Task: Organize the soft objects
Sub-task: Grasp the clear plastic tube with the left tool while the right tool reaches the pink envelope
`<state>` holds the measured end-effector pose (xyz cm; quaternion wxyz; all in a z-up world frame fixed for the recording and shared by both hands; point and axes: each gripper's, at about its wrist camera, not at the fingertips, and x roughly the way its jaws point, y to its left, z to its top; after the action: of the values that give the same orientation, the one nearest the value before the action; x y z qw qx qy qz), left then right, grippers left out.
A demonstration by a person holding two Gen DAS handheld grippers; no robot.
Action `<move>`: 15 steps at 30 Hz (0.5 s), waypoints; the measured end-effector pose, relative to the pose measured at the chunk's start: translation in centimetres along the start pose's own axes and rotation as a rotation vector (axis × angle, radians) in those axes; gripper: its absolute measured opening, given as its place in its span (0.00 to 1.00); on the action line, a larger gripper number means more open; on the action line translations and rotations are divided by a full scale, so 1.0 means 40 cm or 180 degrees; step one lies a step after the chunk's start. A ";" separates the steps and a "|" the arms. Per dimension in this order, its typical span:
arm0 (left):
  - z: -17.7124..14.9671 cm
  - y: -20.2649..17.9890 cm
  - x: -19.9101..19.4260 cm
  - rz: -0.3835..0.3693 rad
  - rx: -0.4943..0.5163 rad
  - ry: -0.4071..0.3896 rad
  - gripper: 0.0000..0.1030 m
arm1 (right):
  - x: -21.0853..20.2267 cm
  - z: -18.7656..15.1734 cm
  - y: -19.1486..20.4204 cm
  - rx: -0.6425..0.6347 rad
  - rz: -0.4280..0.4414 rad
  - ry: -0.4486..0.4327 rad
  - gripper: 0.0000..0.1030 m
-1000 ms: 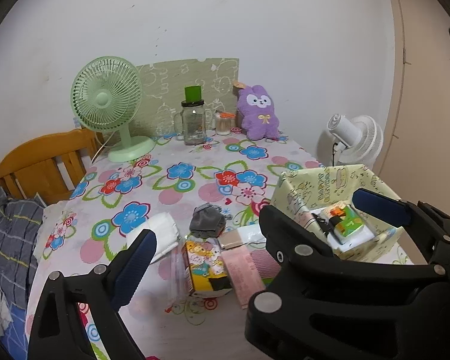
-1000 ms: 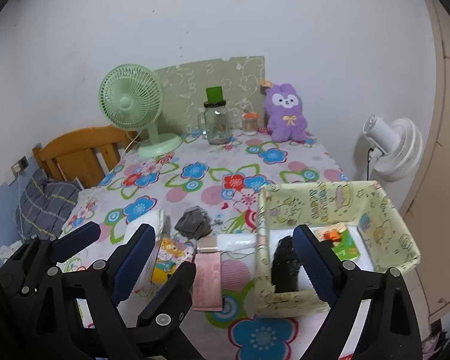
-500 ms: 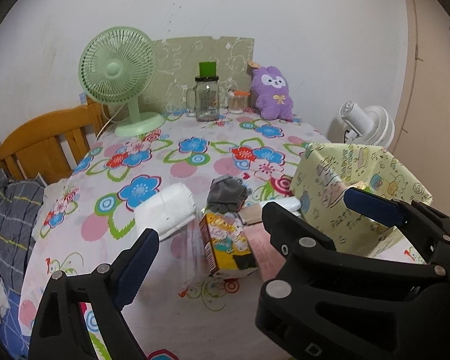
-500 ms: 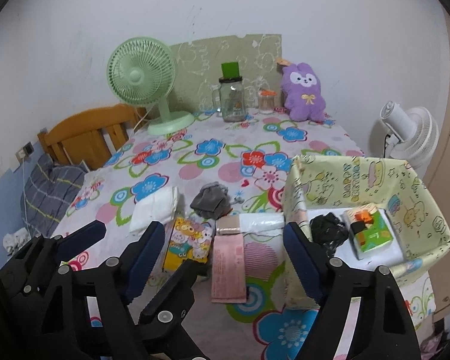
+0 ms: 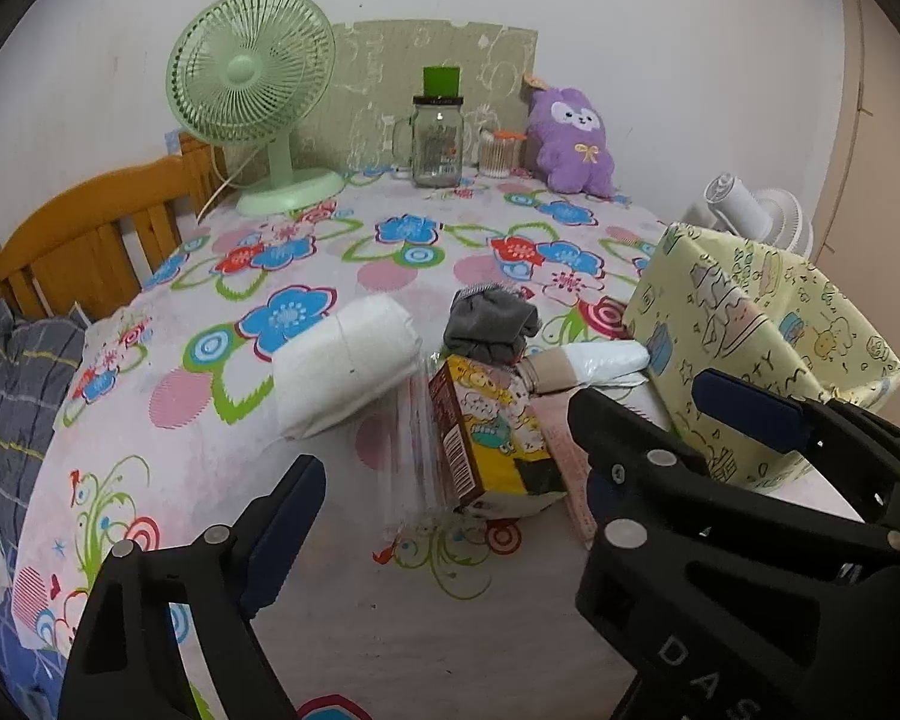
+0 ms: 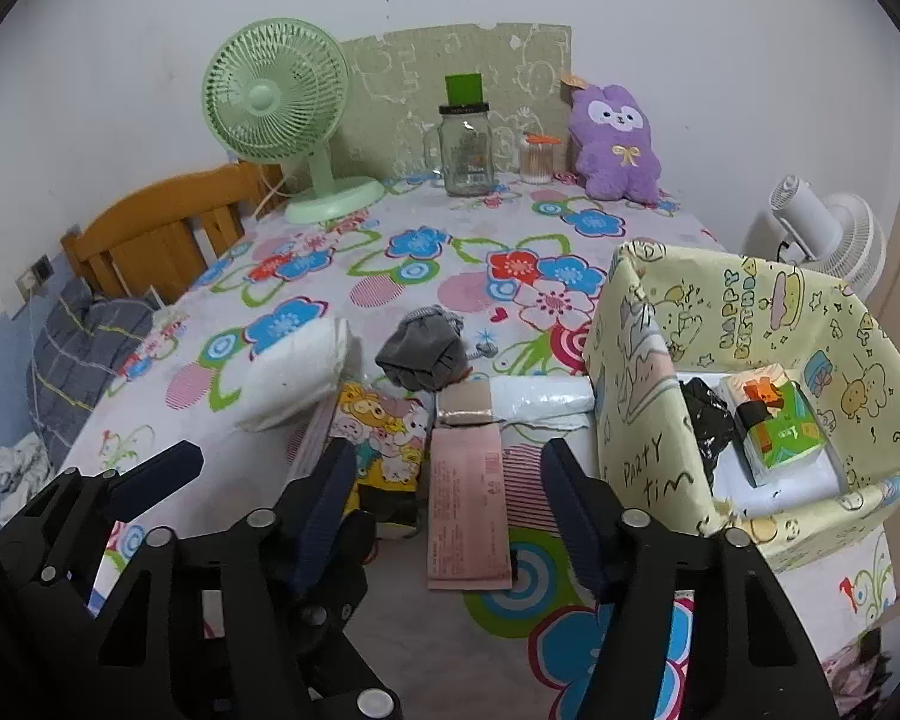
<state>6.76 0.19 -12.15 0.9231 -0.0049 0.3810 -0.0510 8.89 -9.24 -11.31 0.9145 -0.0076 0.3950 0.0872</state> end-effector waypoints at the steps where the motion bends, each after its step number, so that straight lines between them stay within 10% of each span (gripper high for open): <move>1: -0.001 0.001 0.003 -0.0002 -0.0003 0.0006 0.87 | 0.003 -0.001 0.001 0.0000 0.0010 0.0005 0.63; 15: -0.029 0.005 0.058 -0.0060 0.0030 0.0202 0.86 | 0.084 -0.032 -0.010 0.0208 0.0005 0.0264 0.52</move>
<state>7.60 0.19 -14.60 0.9101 -0.0026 0.4098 -0.0617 10.29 -9.21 -14.66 0.8971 0.0190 0.4351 0.0746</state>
